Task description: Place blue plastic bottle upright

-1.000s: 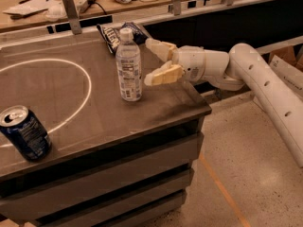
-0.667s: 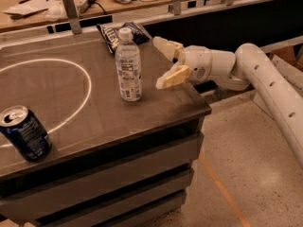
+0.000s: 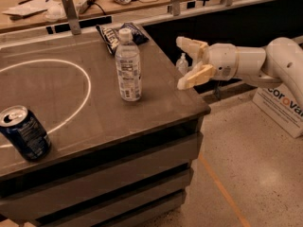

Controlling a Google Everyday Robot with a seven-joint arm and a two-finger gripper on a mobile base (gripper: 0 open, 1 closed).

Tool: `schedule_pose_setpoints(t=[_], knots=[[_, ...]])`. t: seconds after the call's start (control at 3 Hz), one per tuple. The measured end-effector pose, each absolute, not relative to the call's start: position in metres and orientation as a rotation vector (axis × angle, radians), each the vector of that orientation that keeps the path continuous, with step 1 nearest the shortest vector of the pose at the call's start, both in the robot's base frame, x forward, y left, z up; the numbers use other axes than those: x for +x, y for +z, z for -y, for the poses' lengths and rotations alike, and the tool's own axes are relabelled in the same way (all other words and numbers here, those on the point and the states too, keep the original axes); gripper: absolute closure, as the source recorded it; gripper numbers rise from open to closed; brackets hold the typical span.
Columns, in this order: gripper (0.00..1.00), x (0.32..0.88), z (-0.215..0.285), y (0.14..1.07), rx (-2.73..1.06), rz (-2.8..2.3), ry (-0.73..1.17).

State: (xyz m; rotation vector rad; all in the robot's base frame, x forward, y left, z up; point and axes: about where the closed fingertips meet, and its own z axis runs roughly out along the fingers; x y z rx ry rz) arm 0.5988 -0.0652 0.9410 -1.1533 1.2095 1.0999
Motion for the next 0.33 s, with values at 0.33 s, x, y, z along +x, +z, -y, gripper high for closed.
schedule_pose_setpoints(t=[0.33], knots=[[0.00, 0.5981, 0.0695, 0.9419, -1.154, -1.221, 1.086]])
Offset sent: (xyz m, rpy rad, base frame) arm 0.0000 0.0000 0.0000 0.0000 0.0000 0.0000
